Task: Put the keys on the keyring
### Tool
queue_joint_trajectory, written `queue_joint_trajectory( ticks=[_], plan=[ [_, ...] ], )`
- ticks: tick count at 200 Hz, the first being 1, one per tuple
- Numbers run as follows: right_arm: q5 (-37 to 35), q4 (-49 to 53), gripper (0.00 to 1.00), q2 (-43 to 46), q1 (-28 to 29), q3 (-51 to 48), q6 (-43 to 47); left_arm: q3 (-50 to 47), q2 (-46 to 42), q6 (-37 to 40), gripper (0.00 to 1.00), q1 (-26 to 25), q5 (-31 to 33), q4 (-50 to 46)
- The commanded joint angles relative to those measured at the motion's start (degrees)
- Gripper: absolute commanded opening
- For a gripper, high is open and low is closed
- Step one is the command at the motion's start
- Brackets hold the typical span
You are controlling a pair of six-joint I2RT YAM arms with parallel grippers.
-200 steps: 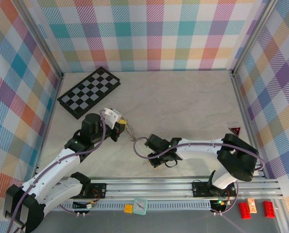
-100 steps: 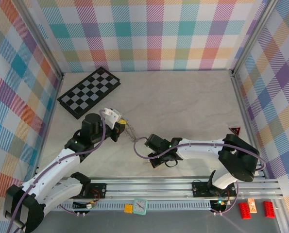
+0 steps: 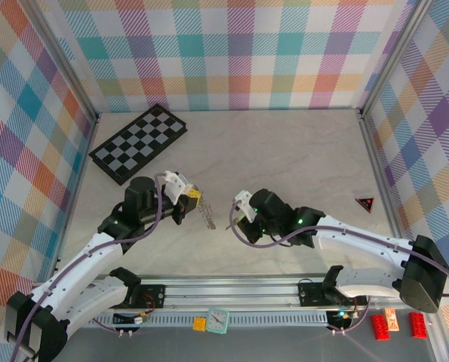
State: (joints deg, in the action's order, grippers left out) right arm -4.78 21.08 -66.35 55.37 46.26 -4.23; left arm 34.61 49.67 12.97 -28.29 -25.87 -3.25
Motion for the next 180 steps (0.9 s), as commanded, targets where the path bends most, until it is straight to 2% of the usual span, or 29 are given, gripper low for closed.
queue_joint_trajectory(
  ticks=[1,37,76,93,123,180],
  plan=[
    [3.32,1.54,0.00,1.31,-2.55,4.01,9.27,2.91,-0.09,3.92,0.00,-1.58,-4.90,-1.15],
    [7.85,2.71,0.00,0.63,-3.52,5.92,21.27,3.44,1.77,9.44,0.00,-5.01,-7.26,-4.46],
    [11.48,1.24,0.00,-0.14,-3.52,4.11,27.53,3.18,4.91,11.62,0.00,-8.91,-6.26,-5.23],
    [13.91,-1.32,0.00,-0.03,-3.52,2.40,27.65,3.13,6.16,11.28,0.00,-9.84,-5.66,-4.76],
    [14.17,-5.40,0.00,-1.94,-3.53,1.72,25.10,2.30,8.56,9.45,0.00,-10.72,-7.59,-1.31],
    [23.80,-14.88,0.00,-0.90,-3.52,-1.30,17.16,2.39,11.57,8.74,0.00,-10.88,-7.09,0.64]
  ],
)
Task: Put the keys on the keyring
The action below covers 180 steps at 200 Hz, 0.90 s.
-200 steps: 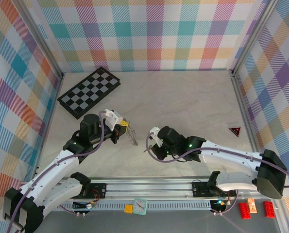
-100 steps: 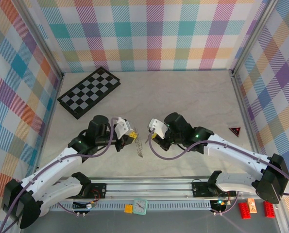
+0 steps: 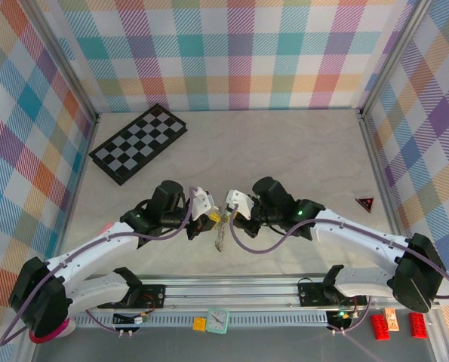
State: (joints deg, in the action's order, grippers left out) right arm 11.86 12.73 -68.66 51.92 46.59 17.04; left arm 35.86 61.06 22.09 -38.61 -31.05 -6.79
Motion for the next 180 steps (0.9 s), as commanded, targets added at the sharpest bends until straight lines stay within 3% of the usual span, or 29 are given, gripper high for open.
queue_joint_trajectory(
  ticks=[1,60,100,180],
  plan=[
    [7.32,-6.64,0.00,1.42,-0.07,-1.65,-4.20,1.10,0.19,-0.37,0.00,-0.58,-1.91,4.21],
    [7.47,-12.57,0.00,1.90,-0.07,-4.35,-9.19,0.75,0.08,-1.16,0.00,-0.59,-1.79,5.18],
    [0.37,-4.76,0.00,1.98,-0.44,-3.30,-5.47,0.27,-1.77,-0.76,0.00,-0.63,-1.38,5.40],
    [3.34,-0.78,0.00,3.24,-1.12,-1.02,-1.93,-0.15,-2.47,4.56,0.00,-4.02,3.80,3.00]
  ],
)
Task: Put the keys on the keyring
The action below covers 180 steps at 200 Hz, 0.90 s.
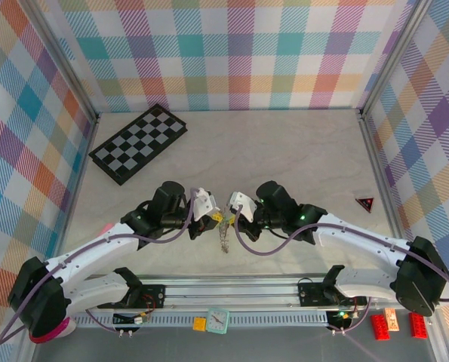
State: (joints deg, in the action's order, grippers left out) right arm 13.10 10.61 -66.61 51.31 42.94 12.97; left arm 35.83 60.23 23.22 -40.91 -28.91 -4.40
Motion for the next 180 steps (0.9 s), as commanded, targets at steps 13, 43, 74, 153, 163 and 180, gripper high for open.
queue_joint_trajectory(
  ticks=[13,43,74,153,163,180],
  plan=[
    [2.53,1.21,0.00,0.91,-0.51,2.73,2.57,-0.49,-1.93,3.93,0.00,-2.31,2.25,1.09],
    [3.22,0.31,0.00,0.95,-0.51,2.59,3.42,-1.02,-2.98,5.16,0.00,-2.95,2.94,1.28],
    [3.53,0.26,0.00,1.56,-0.51,2.55,4.50,-0.96,-3.36,6.17,0.00,-3.10,3.49,0.42],
    [2.96,0.26,0.00,2.43,-0.51,2.98,6.29,-0.77,-3.26,7.25,0.00,-3.65,3.24,-0.25],
    [3.37,0.07,0.00,2.20,-0.51,3.11,6.28,-0.74,-3.35,7.27,0.00,-3.65,3.39,-0.25],
    [3.60,-0.11,0.00,1.93,-0.51,3.27,6.11,-0.77,-3.54,7.26,0.00,-3.74,3.51,-0.33]
  ],
)
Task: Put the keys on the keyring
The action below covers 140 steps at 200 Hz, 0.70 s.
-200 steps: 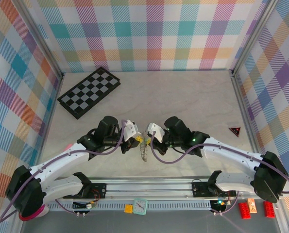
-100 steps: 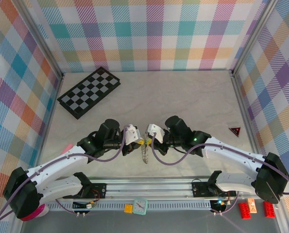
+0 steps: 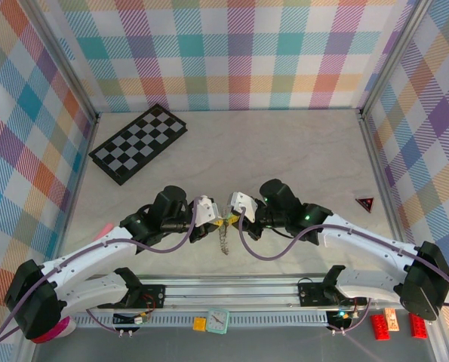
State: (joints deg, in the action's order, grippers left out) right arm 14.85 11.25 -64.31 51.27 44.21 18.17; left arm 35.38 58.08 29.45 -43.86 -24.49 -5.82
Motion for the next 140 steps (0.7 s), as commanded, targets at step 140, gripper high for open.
queue_joint_trajectory(
  ticks=[140],
  plan=[
    [2.75,1.37,0.00,-2.97,-0.46,4.44,0.74,-0.39,-2.05,2.44,0.00,-1.75,-0.18,0.25]
  ],
)
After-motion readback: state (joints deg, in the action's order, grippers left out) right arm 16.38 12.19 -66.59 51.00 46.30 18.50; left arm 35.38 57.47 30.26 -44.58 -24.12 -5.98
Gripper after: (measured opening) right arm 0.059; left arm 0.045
